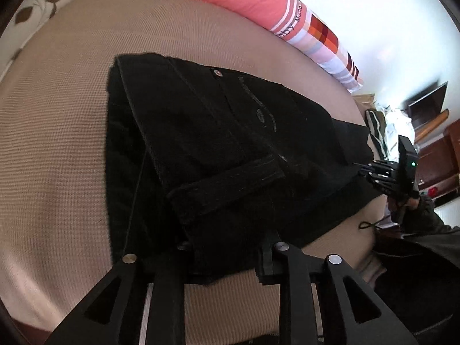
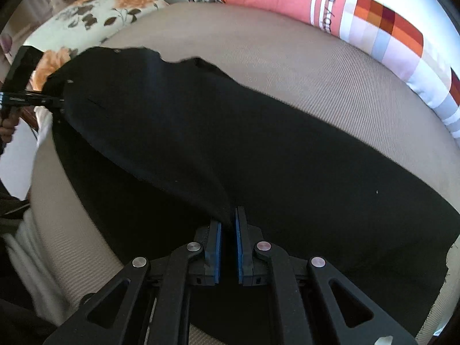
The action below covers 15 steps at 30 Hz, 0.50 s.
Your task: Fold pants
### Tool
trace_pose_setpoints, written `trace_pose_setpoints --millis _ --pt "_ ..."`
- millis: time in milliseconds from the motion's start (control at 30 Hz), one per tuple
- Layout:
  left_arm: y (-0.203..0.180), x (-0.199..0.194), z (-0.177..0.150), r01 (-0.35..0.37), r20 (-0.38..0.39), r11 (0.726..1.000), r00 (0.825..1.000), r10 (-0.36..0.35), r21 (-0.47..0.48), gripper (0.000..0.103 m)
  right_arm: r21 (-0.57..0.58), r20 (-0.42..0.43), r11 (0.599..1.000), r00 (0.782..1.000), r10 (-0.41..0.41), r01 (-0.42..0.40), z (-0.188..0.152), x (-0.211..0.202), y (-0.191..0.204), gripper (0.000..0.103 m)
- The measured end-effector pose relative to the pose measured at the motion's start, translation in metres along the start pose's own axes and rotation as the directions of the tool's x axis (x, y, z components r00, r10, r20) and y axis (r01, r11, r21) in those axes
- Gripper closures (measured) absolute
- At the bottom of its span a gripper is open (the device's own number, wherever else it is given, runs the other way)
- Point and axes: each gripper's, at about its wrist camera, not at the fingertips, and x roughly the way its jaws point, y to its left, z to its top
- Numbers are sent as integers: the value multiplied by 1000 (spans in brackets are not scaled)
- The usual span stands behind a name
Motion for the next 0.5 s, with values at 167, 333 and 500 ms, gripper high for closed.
trace_pose_setpoints --millis 167,333,500 --pt "-2 -34 -15 -131 10 991 991 131 -28 40 9 2 1000 1000 -1 1 4 4 0 96" --pt "1 -66 -30 40 109 965 994 -12 -259 40 9 15 1000 1000 -1 1 -1 7 2 96" --pt "-8 -51 -37 118 103 897 991 -82 -426 40 6 32 1000 999 3 -3 -3 8 2 96"
